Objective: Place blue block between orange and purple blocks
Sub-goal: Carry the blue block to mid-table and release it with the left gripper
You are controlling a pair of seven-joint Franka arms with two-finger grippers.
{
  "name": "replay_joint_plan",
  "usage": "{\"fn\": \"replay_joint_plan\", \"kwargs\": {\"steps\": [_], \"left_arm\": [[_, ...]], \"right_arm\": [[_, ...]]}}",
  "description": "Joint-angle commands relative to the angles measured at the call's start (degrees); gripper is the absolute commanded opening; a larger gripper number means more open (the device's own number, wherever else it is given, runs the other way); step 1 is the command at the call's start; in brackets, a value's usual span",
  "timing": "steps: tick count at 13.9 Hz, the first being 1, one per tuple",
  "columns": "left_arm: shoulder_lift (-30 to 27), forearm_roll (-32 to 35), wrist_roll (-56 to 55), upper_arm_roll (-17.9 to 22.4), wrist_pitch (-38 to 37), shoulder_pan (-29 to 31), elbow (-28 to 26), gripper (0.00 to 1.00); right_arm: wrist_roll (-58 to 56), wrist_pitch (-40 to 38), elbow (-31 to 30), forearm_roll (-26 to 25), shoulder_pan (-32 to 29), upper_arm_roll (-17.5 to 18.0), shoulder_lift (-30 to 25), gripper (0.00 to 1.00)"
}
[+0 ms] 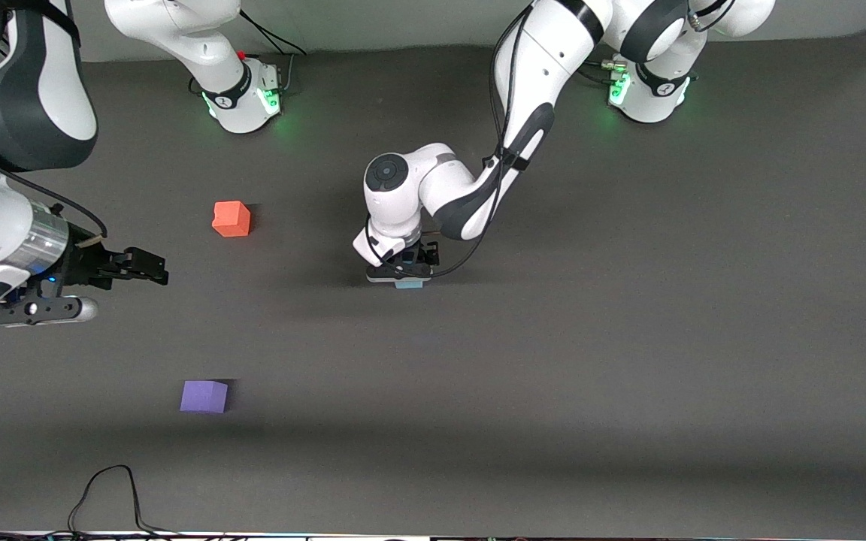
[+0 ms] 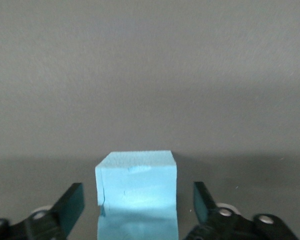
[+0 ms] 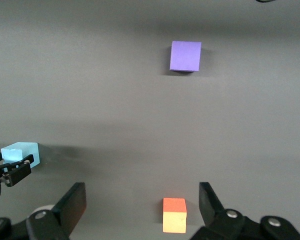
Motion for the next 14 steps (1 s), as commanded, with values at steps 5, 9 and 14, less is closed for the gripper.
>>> {"fn": "replay_joint_plan", "kwargs": {"steps": [5,9,14], "left_arm": [[-14.74,-7.80,9.88,-1.52,-13.90,10.75,-0.12,1.00],[-28.62,-11.61,26.15,-1.43,-25.17,22.87,-12.12,1.00],[-46.57,-10.83,47.17,-1.08,-29.72,39.04,-28.42,1.00]], "right_arm": [[0.46,-6.37,2.94,3.48,1.38,-0.33,0.21,1.00],[0.90,-11.90,3.29,13.38,1.73,-0.16,-0.58,1.00],[20.55,-12.01,3.99,13.41,15.33,-0.25,0.12,1.00]]}}
